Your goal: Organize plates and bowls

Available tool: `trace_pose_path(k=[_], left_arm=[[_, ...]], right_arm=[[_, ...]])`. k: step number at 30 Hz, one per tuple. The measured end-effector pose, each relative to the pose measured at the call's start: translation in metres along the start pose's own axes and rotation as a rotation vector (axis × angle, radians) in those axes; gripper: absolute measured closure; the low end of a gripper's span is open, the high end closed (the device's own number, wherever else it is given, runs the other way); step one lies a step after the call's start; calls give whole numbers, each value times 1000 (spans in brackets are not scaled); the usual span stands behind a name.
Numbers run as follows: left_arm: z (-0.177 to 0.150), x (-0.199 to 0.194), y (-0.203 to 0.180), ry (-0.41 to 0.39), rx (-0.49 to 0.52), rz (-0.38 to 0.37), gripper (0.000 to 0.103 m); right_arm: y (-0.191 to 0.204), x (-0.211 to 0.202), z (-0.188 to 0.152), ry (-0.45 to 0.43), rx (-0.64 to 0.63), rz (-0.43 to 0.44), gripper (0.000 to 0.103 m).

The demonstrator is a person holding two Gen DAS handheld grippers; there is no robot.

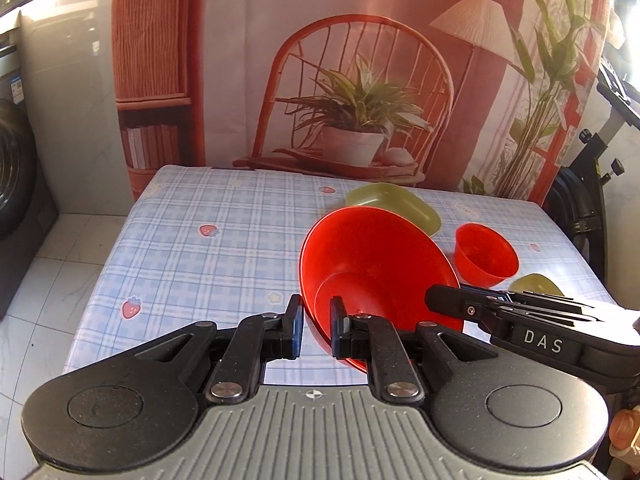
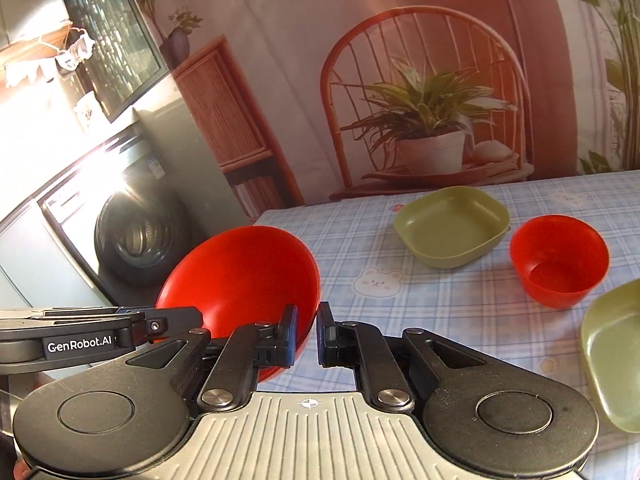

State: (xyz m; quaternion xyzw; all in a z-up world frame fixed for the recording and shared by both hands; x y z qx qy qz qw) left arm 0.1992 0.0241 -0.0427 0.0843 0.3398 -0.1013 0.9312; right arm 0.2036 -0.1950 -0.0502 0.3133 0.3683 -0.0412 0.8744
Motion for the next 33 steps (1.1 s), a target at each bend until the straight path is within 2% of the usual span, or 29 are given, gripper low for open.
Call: trace_pose_path(k=[11,18,24,28,33], left_arm=[[47,31,-126,-32,138,-154,87],[67,75,-177,13,193,-226,87],[89,122,-175,34,187,-239,87],[97,155,-169,71,145,-219,87],[100,187,-161,108,153,-181,87]], right_arm=[[-117,-78,46,-181,145,-107,96],[-170,-88,70,-240,158,-191,96],[-199,-59,96,-229,150,-225,96],[-207,-29,107,-207,125,-231,96],[-212,2,115,-173,116,-246,96]])
Point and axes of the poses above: each gripper's, at about its wrist camera, not at the fingertips, and x roughly the way its jaws point, y to its left, z to its top, the point moved 2 cm from there along x, roughly the way its jaws point, and after that the axes turned 15 degrees about x, right-handed, at the moved point
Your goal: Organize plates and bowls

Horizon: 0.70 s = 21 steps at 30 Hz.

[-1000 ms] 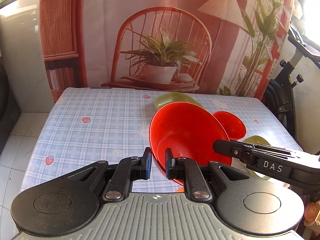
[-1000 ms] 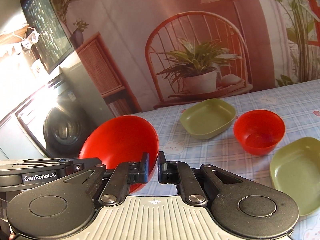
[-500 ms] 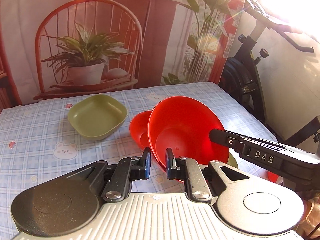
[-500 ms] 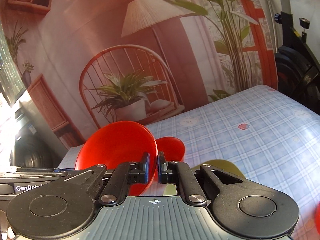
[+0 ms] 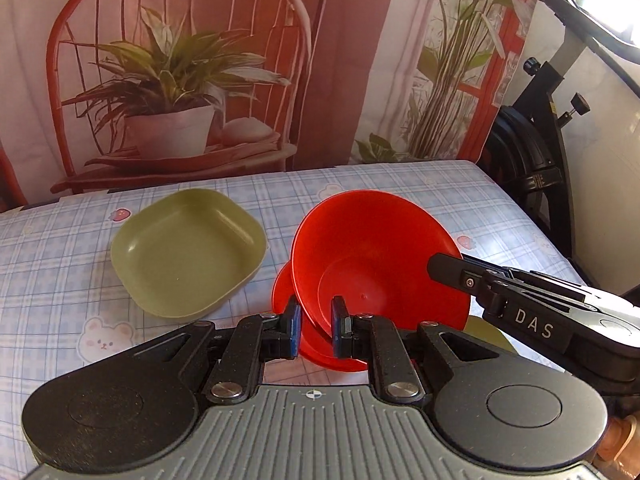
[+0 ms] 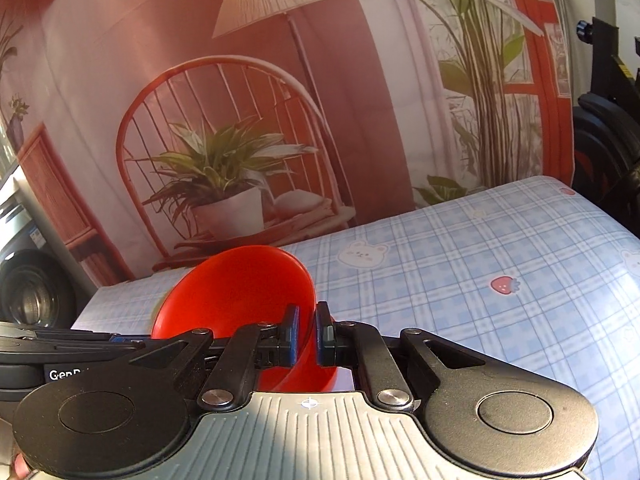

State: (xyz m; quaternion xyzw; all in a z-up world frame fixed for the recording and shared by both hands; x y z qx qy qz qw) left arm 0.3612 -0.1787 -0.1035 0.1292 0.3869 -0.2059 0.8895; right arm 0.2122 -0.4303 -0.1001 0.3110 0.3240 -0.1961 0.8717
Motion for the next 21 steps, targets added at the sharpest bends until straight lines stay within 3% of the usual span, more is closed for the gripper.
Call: trace_pose_path(k=[18,21], left_arm=[[-8,36,11,45,40,13,87],[-7,37,13,49,35,32,80]], right_arm=[[-14,30,-16,56,19,-62,93],[-16,26,-14,46,18,-75,93]])
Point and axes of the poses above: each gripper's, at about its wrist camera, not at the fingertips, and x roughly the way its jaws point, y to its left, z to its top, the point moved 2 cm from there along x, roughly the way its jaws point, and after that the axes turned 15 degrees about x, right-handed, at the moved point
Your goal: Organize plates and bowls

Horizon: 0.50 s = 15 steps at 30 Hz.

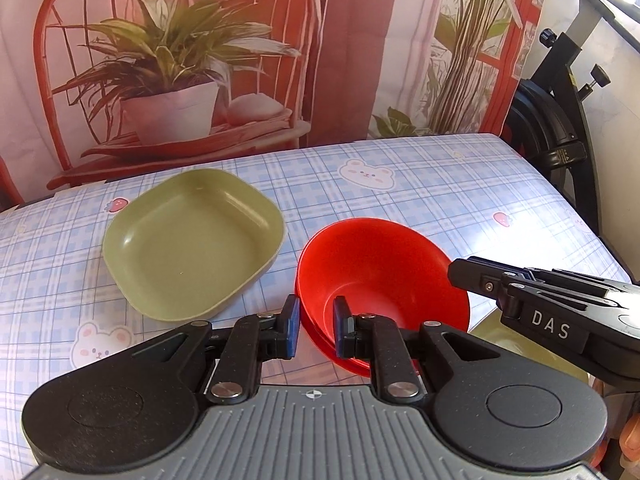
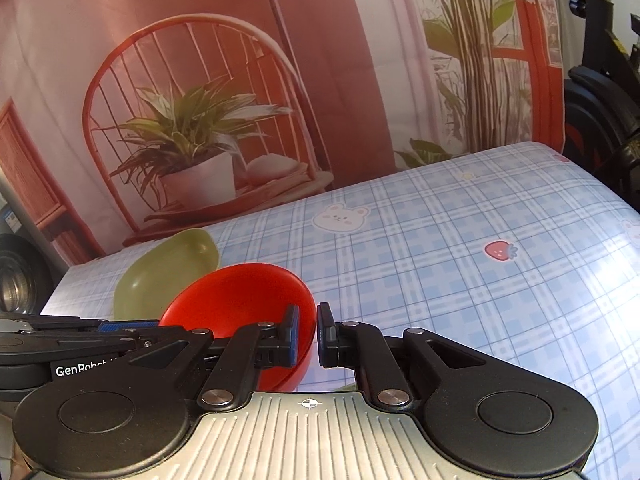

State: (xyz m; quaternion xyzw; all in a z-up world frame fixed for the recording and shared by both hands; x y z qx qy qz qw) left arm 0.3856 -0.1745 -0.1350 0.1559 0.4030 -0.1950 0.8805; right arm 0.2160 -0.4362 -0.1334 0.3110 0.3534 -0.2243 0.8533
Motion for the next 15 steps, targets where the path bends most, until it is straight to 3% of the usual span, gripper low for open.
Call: trace_pose_path(k=[8,15], left_arm=[[2,-27,-2,-67,-15,24,71],[7,-62,-33,-163,-4,-25,70]], right_arm=[[-12,-40,4,-96,16,-12,92],[-35,-94,2,-218,35,-55,88]])
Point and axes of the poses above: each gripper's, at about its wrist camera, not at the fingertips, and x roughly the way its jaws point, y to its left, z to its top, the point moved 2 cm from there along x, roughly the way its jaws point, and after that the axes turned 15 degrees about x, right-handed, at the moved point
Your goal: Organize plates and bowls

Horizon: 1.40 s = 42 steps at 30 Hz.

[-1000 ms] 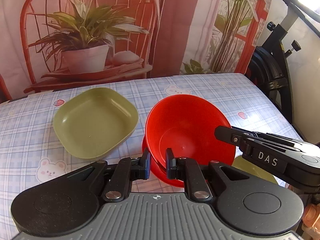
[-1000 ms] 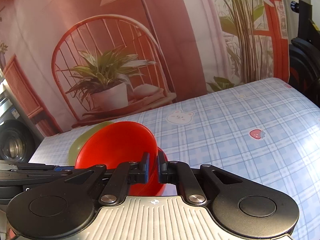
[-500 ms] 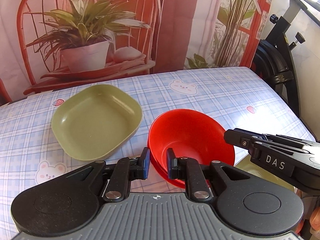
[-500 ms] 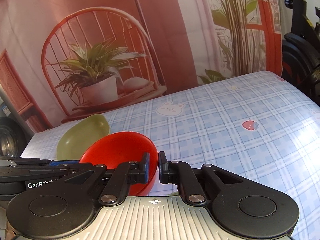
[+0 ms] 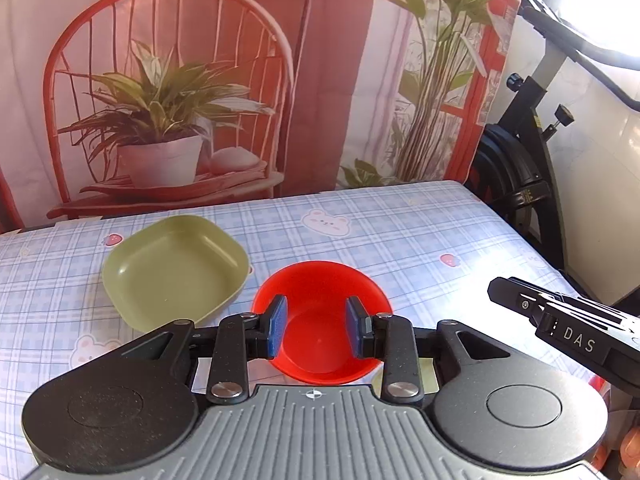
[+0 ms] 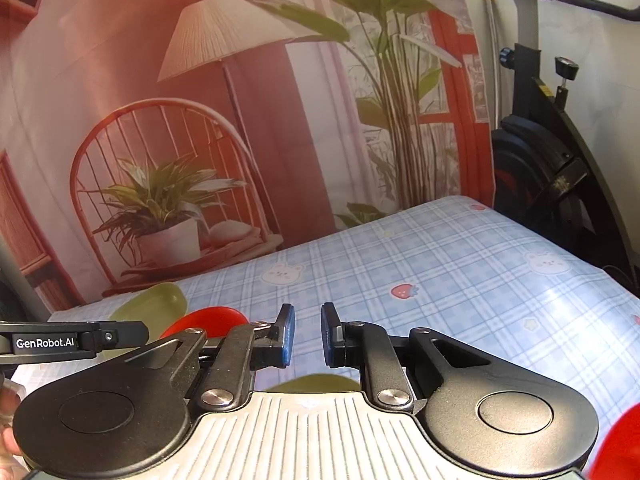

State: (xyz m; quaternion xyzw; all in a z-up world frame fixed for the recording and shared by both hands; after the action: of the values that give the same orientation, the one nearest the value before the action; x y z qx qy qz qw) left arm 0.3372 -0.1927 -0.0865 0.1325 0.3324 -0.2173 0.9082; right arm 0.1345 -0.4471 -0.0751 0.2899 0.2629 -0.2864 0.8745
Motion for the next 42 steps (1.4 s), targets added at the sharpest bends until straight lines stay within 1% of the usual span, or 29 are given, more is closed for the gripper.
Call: trace_pose_path(k=[4,8,13,16,24,27,30,36,42], left_arm=[[2,-11,-29,-37,21,-49,67],[2,-15,-58,-53,40,-102,65],[-2,-15,-91,-65,90,-149,61],[0,-10,-111,-64,107,-188,60],[-4,14,-173,-29,179,-322,59],[-9,22,-197,-20,206,-377,59],[-17,29,-221,-6,238,-414,59],[-30,39,-251,27,286,-459,59],[-35,46,-259,55,309,-453,59]], right_arm=[[-23,-32,8,-65,28,-40,88],[-46,-60,13,-117,50,-80,88],[-81,-93,9,-196,62,-149,86],[-103,-107,5,-224,91,-185,86],[-171,-130,-4,-233,164,-308,86],[-190,-138,-10,-226,183,-346,86],[-204,-145,-17,-220,194,-377,86],[-222,-154,-28,-207,228,-400,86],[-228,-150,-33,-176,249,-390,86]])
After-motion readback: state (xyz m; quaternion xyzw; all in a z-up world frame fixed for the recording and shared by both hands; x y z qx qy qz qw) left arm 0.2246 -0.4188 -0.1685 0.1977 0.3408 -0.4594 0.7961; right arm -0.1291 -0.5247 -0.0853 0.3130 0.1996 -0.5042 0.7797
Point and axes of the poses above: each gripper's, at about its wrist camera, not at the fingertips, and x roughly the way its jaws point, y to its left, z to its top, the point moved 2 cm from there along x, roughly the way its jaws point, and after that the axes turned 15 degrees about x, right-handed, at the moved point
